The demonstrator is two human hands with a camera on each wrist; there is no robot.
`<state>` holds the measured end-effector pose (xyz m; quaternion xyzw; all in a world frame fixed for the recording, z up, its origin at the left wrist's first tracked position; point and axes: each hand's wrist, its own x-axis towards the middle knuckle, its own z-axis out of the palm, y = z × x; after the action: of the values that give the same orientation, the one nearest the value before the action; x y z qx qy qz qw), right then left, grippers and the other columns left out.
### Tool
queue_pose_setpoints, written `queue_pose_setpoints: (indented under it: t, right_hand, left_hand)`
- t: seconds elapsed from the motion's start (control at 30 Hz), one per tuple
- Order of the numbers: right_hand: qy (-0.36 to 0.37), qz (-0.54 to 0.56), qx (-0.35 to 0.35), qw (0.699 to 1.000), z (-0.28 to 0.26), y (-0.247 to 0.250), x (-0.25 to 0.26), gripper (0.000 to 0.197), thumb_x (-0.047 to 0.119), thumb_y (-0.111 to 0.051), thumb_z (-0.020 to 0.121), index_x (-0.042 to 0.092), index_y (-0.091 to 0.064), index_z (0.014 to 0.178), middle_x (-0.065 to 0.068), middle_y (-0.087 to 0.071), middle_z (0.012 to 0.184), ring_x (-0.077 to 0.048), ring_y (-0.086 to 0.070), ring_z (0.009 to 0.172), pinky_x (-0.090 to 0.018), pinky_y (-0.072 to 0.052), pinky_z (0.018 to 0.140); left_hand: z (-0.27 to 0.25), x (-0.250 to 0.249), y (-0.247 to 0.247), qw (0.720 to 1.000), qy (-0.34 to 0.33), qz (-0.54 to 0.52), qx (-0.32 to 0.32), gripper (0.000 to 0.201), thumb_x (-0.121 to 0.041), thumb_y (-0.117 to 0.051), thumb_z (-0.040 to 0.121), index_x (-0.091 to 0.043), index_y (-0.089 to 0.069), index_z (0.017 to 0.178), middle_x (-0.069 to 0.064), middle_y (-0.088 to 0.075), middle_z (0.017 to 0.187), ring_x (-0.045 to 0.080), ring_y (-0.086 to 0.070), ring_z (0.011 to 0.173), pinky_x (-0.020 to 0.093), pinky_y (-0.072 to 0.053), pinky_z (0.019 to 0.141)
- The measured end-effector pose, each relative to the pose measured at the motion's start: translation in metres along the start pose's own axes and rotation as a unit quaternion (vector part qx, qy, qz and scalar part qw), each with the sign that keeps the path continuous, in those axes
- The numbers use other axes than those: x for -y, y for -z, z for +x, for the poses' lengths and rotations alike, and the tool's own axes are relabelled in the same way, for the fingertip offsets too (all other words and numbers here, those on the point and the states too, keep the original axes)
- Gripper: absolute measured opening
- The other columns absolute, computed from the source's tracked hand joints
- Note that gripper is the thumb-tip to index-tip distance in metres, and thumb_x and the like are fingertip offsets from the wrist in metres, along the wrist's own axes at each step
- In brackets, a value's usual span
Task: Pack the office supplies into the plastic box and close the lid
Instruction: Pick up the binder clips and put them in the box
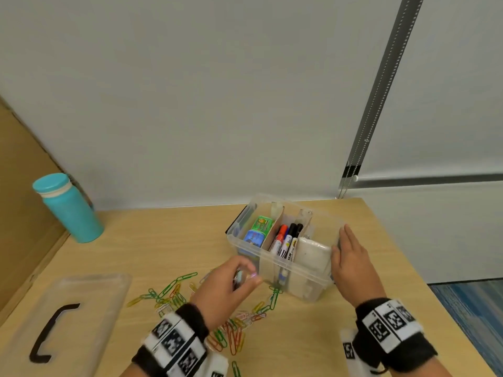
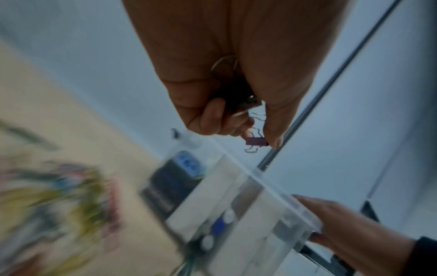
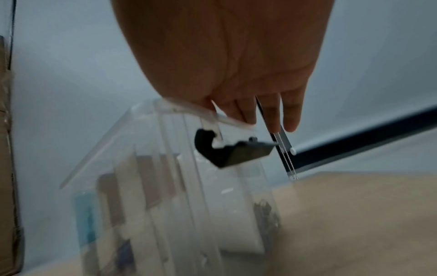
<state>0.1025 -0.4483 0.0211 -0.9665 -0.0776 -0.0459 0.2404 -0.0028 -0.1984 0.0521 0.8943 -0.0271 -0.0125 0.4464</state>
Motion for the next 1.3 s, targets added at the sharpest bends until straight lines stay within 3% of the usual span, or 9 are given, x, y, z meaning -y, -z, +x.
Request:
queue_pose_setpoints:
  t: [0.1, 0.2, 0.27, 0.53, 0.7, 0.9, 1.1, 1.2, 1.3]
  right_hand:
    - [0.002, 0.049, -0.022, 0.999, -0.002, -0.009, -0.003, 0.054, 0.030, -0.024, 0.101, 0.013, -0.015, 0.151, 0.002, -0.008, 0.160, -0.016, -0.017, 0.145, -0.028, -0.017, 0.114]
    - [0.008, 0.062, -0.035, 0.997, 0.001, -0.010, -0.004, 0.053, 0.028, -0.025, 0.101, 0.013, -0.016, 0.151, 0.003, -0.007, 0.160, -0.016, -0.018, 0.145, -0.026, -0.019, 0.112]
    - [0.022, 0.065, -0.043, 0.997, 0.009, 0.000, -0.003, 0.053, 0.029, -0.025, 0.101, 0.013, -0.016, 0.151, 0.003, -0.006, 0.160, -0.015, -0.019, 0.144, -0.027, -0.021, 0.112]
    - [-0.001, 0.067, -0.024, 0.997, -0.005, -0.013, -0.003, 0.054, 0.034, -0.022, 0.100, 0.020, -0.014, 0.152, 0.005, -0.006, 0.160, -0.017, -0.026, 0.142, -0.036, -0.034, 0.110]
    - [-0.006, 0.049, -0.018, 0.999, -0.002, -0.008, 0.000, 0.056, 0.035, -0.020, 0.100, 0.017, -0.011, 0.152, 0.004, -0.002, 0.160, -0.017, -0.024, 0.143, -0.035, -0.029, 0.113]
    - [-0.015, 0.021, -0.009, 1.000, -0.002, -0.007, -0.001, 0.055, 0.034, -0.021, 0.101, 0.016, -0.012, 0.152, 0.004, -0.001, 0.160, -0.021, -0.027, 0.141, -0.037, -0.033, 0.110]
    - [-0.028, -0.063, -0.023, 0.997, -0.012, 0.002, 0.011, 0.053, 0.029, -0.032, 0.098, 0.012, -0.026, 0.147, -0.005, -0.017, 0.158, -0.031, -0.027, 0.140, -0.046, -0.029, 0.112]
    - [0.082, -0.069, -0.117, 0.987, -0.037, 0.003, 0.033, 0.043, 0.017, -0.047, 0.091, 0.008, -0.044, 0.133, -0.012, -0.039, 0.143, -0.035, -0.036, 0.132, -0.047, -0.035, 0.107]
    - [0.239, -0.020, -0.126, 0.963, -0.067, -0.007, 0.063, 0.019, 0.015, -0.049, 0.090, 0.013, -0.055, 0.108, -0.002, -0.052, 0.109, -0.021, -0.048, 0.103, -0.032, -0.044, 0.089]
  left_hand:
    - [0.047, -0.052, -0.008, 0.995, -0.059, 0.076, 0.009, 0.021, -0.042, -0.052, 0.091, -0.026, -0.052, 0.104, -0.012, -0.059, 0.102, -0.005, -0.054, 0.073, 0.012, -0.045, 0.067]
    - [0.100, -0.096, -0.028, 0.968, -0.137, 0.212, 0.002, 0.023, -0.034, -0.054, 0.091, -0.017, -0.050, 0.106, 0.002, -0.059, 0.106, 0.020, -0.059, 0.087, 0.032, -0.048, 0.075]
    - [0.133, -0.124, -0.039, 0.937, -0.176, 0.302, 0.009, 0.024, -0.027, -0.054, 0.091, -0.010, -0.049, 0.108, 0.010, -0.057, 0.109, 0.029, -0.059, 0.092, 0.035, -0.045, 0.073]
    - [0.181, -0.116, -0.093, 0.898, -0.078, 0.414, 0.125, 0.032, -0.017, -0.052, 0.090, -0.003, -0.050, 0.119, 0.017, -0.054, 0.118, 0.037, -0.057, 0.106, 0.043, -0.047, 0.083]
    - [0.189, -0.106, -0.088, 0.879, -0.041, 0.444, 0.167, 0.027, -0.022, -0.060, 0.084, -0.010, -0.060, 0.107, 0.012, -0.065, 0.103, 0.032, -0.064, 0.097, 0.038, -0.054, 0.079]
    - [0.117, -0.113, -0.032, 0.962, -0.104, 0.248, 0.042, 0.032, -0.024, -0.042, 0.096, -0.016, -0.052, 0.126, 0.004, -0.054, 0.130, 0.022, -0.054, 0.115, 0.037, -0.044, 0.099]
    - [0.010, -0.017, 0.028, 0.974, -0.052, 0.213, -0.065, 0.028, -0.022, -0.043, 0.097, -0.022, -0.054, 0.122, -0.003, -0.051, 0.127, 0.014, -0.047, 0.119, 0.027, -0.038, 0.100]
    - [-0.037, 0.039, 0.044, 0.966, 0.062, 0.246, -0.045, 0.027, -0.027, -0.044, 0.097, -0.025, -0.052, 0.122, -0.006, -0.051, 0.127, 0.013, -0.048, 0.118, 0.028, -0.041, 0.099]
    - [-0.075, 0.075, 0.047, 0.957, 0.135, 0.256, 0.005, 0.023, -0.032, -0.050, 0.094, -0.027, -0.054, 0.117, -0.007, -0.054, 0.118, 0.009, -0.054, 0.104, 0.020, -0.044, 0.088]
